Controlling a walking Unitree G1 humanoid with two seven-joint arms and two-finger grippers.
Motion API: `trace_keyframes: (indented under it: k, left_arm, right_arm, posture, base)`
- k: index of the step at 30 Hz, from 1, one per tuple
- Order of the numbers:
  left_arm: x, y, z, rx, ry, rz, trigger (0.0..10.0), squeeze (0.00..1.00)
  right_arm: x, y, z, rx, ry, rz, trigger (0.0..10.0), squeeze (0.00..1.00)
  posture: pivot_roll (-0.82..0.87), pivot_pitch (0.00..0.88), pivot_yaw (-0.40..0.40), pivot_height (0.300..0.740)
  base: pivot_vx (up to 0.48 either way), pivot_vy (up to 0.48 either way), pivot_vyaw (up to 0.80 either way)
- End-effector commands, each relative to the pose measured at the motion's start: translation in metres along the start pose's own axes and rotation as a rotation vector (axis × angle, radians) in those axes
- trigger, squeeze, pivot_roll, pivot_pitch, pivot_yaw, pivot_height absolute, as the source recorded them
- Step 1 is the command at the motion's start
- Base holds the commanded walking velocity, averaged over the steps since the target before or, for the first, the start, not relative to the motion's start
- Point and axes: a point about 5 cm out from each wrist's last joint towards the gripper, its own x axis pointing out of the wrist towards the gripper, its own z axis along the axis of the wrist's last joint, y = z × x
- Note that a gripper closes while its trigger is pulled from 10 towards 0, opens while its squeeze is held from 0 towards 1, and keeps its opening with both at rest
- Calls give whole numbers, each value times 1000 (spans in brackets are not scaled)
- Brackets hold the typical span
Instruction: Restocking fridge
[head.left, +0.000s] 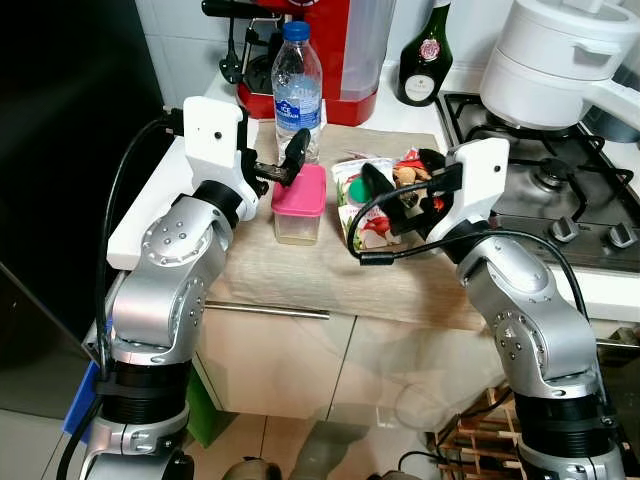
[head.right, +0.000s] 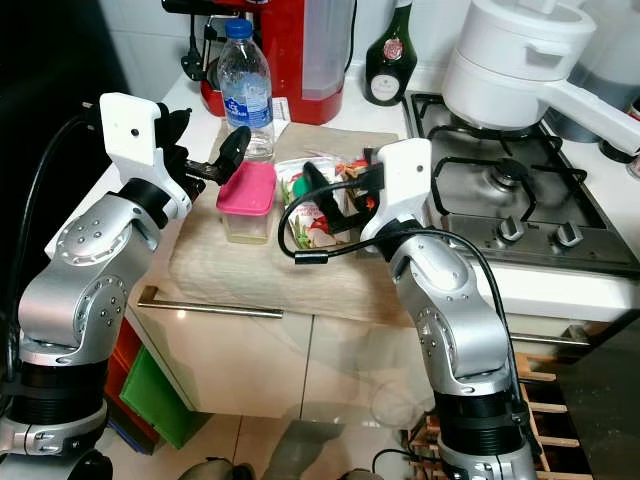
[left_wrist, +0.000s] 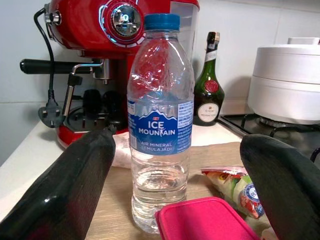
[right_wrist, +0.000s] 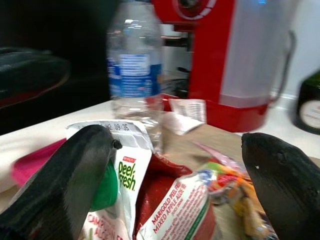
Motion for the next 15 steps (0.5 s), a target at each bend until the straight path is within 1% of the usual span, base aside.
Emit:
trace_keyframes:
  k: [1,4,11,12,13,14,15]
  left_arm:
    - [3,-1,4,17,-8,-14,10000,0]
    - [3,-2,4,17,-8,-16,10000,0]
    - [2,-5,5,6,-24,-65,10000,0]
    - [2,-6,6,2,-29,-78,10000,0]
    - [2,-6,6,2,-29,-78,10000,0]
    - [2,-5,6,-3,-30,-79,10000,0]
    - [2,-4,6,-10,-28,-71,10000,0]
  right_arm:
    - [-2,3,0,-25,41,89,10000,67]
    - [-4,2,1,-37,43,104,10000,75]
    - [-12,-13,1,-116,101,128,10000,67]
    - [-16,-20,0,-143,125,118,10000,63]
    - [-16,-20,0,-143,125,118,10000,63]
    - [-19,-27,1,-167,135,81,10000,63]
    - [-21,-35,1,-177,131,14,10000,51]
  posture:
    - [3,0,-8,740]
    - [2,0,-8,740]
    - [1,0,-7,740]
    - [0,0,-7,740]
    - [0,0,-7,740]
    - [0,0,-6,740]
    - [-1,0,-5,740]
  base:
    - [0,0,0]
    - [0,0,0]
    - [0,0,0]
    - [0,0,0]
    - [0,0,0]
    - [0,0,0]
    - [0,0,0]
